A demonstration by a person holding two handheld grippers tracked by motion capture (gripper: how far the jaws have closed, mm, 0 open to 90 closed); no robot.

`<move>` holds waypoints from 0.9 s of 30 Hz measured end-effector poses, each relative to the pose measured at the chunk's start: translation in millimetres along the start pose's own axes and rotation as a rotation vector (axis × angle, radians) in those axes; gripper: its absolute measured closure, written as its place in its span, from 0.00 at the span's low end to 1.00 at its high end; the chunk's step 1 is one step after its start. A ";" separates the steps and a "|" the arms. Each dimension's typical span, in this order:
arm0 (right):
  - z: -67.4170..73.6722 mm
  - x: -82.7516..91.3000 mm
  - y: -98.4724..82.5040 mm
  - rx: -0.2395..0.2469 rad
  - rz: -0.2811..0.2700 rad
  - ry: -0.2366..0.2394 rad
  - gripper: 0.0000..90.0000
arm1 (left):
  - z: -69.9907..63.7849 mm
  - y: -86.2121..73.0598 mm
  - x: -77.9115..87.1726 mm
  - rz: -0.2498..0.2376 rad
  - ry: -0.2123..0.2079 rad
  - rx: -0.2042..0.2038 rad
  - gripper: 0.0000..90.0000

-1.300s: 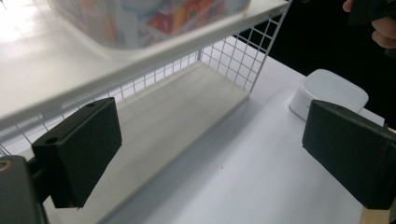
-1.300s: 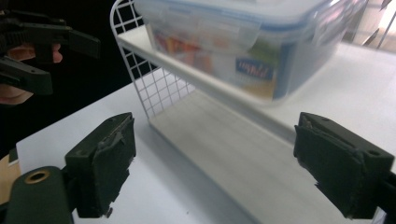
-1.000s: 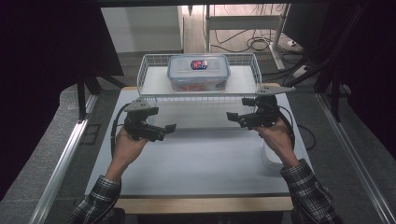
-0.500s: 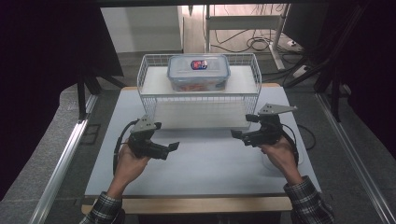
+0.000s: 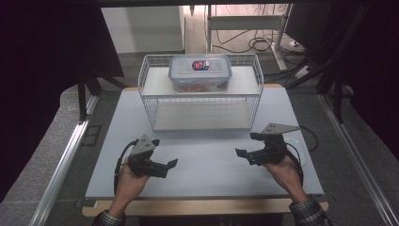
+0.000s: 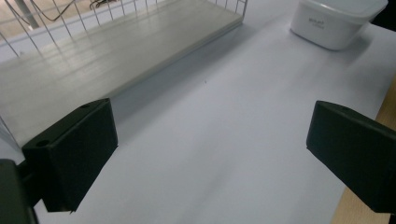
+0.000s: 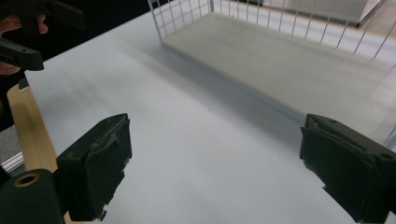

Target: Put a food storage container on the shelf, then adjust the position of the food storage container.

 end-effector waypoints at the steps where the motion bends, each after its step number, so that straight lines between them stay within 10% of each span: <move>1: 0.6 -0.4 -2.6 -0.005 0.005 0.002 0.11 | -1.8 -4.6 -0.7 0.004 -0.001 0.006 0.02; 13: 9.7 -6.7 -42.7 0.029 0.026 -0.044 0.10 | -13.3 -45.0 -5.6 0.068 0.033 0.003 0.02; 27: 12.3 -15.6 -55.2 -0.014 0.081 -0.043 0.03 | -10.1 -52.8 -5.5 0.078 0.051 0.016 0.02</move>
Point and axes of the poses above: each handheld gripper's, and its own axes: x roughly backward along the jaws, y roughly out of its top, z roughly to its left, the point moved 5 cm from there along -x, roughly forward along the jaws, and after that the axes turned 1 degree about -x, right-handed, at the moved point
